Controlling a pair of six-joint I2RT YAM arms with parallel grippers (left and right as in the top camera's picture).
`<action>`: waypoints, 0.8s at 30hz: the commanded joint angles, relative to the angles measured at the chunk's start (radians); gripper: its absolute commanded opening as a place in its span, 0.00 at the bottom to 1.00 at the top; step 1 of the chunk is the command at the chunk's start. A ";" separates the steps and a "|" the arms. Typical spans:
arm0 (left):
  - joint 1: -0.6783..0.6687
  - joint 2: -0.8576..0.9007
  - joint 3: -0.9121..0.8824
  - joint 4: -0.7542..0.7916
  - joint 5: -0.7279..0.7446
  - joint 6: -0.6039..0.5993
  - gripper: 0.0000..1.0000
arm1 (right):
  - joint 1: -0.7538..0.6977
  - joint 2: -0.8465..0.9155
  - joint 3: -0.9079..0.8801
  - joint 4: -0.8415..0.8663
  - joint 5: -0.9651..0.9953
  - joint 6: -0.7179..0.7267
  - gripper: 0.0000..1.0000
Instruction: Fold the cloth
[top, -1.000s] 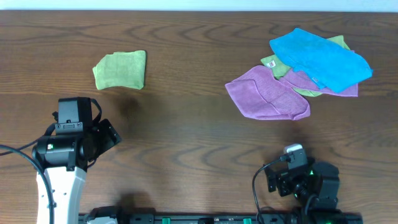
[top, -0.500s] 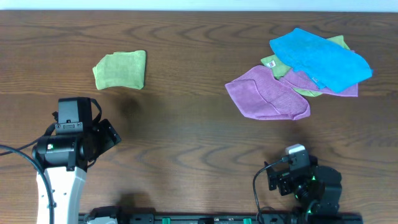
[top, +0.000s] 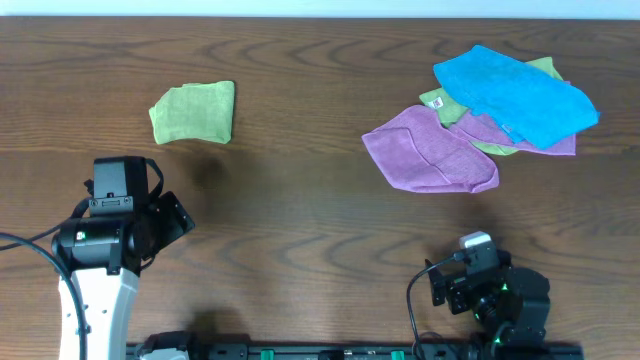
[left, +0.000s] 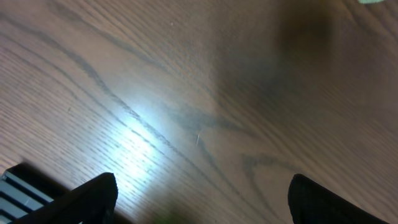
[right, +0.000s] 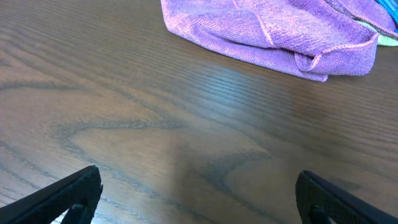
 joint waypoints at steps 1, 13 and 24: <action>0.000 -0.013 0.000 -0.018 0.017 0.024 0.88 | 0.007 -0.010 -0.010 0.001 -0.008 -0.009 0.99; 0.000 -0.241 0.000 -0.075 0.098 0.095 0.95 | 0.007 -0.010 -0.010 0.002 -0.008 -0.009 0.99; 0.000 -0.275 0.000 -0.112 0.124 0.093 0.95 | 0.007 -0.010 -0.010 0.001 -0.008 -0.009 0.99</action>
